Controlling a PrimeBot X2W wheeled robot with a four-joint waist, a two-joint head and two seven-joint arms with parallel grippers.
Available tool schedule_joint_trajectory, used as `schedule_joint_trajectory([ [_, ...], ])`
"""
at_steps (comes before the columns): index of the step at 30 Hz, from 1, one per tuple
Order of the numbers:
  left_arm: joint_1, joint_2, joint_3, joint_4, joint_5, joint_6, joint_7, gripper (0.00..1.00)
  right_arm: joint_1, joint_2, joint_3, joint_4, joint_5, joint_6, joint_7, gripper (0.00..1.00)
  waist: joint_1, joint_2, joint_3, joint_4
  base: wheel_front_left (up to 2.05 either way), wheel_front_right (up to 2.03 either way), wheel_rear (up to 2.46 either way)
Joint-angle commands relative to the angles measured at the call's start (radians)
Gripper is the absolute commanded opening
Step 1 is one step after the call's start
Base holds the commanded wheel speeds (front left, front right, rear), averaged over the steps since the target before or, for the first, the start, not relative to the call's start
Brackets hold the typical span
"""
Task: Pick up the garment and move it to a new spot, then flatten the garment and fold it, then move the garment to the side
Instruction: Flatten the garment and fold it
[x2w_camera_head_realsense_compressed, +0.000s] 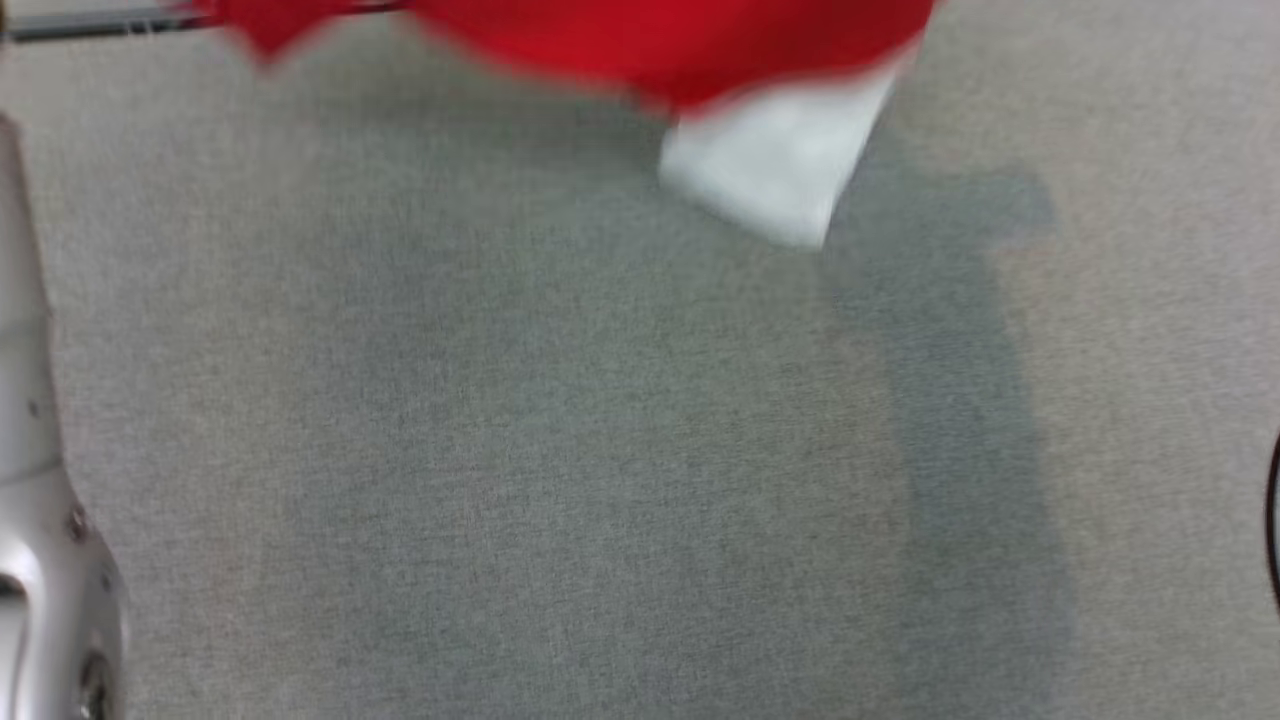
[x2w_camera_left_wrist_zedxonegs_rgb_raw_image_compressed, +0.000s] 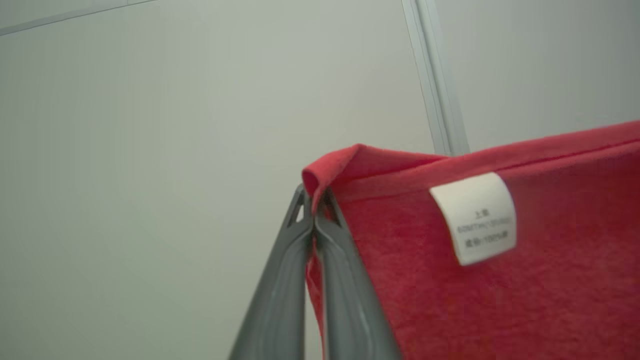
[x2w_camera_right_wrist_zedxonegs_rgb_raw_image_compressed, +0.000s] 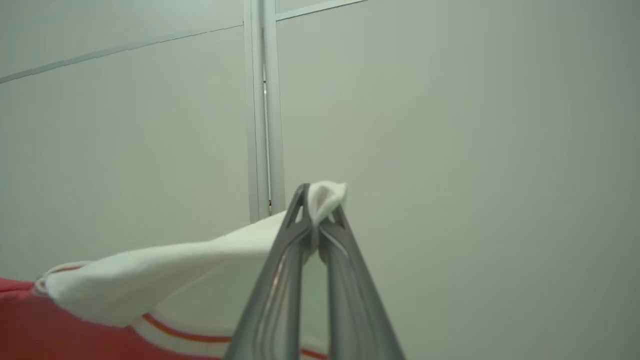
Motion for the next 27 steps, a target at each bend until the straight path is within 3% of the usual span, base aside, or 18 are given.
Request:
schedule_joint_trajectory([
  [1, -0.046, 0.011, 0.004, 0.010, 0.003, 0.010, -0.015, 0.00, -0.037, 0.003, -0.024, -0.011, -0.030, 0.000, -0.006, 0.00, -0.0005, -0.0004, 0.045, 0.032, 0.00, 0.00, 0.00],
  [5, -0.097, 0.001, 0.021, 0.057, -0.014, 0.024, -0.031, 0.00, -0.065, 0.025, -0.101, -0.072, -0.089, 0.000, -0.006, 0.00, -0.0005, -0.0004, 0.075, 0.036, 0.00, 0.00, 0.00],
  [9, -0.012, -0.012, 0.031, 0.121, -0.041, 0.006, -0.032, 0.00, 0.041, 0.033, -0.104, -0.074, -0.090, 0.000, -0.007, 0.00, -0.0005, -0.0004, 0.080, 0.037, 0.00, 0.00, 0.00],
  [12, 0.092, -0.034, 0.050, 0.168, -0.070, -0.002, -0.032, 0.00, 0.170, 0.031, -0.088, -0.075, -0.066, -0.001, -0.007, 0.00, -0.0005, -0.0004, 0.071, 0.037, 0.00, 0.00, 0.00],
  [21, 0.525, -0.169, 0.119, 0.242, -0.151, -0.028, -0.033, 0.00, 0.662, 0.040, 0.022, -0.062, 0.072, -0.001, -0.007, 0.00, -0.0005, -0.0004, -0.003, 0.034, 0.00, 0.00, 0.00],
  [27, 0.719, -0.195, 0.134, 0.261, -0.174, -0.038, -0.033, 0.00, 0.894, 0.065, 0.003, -0.080, 0.136, 0.000, -0.007, 0.00, -0.0005, -0.0004, -0.074, 0.033, 0.00, 0.00, 0.00],
])
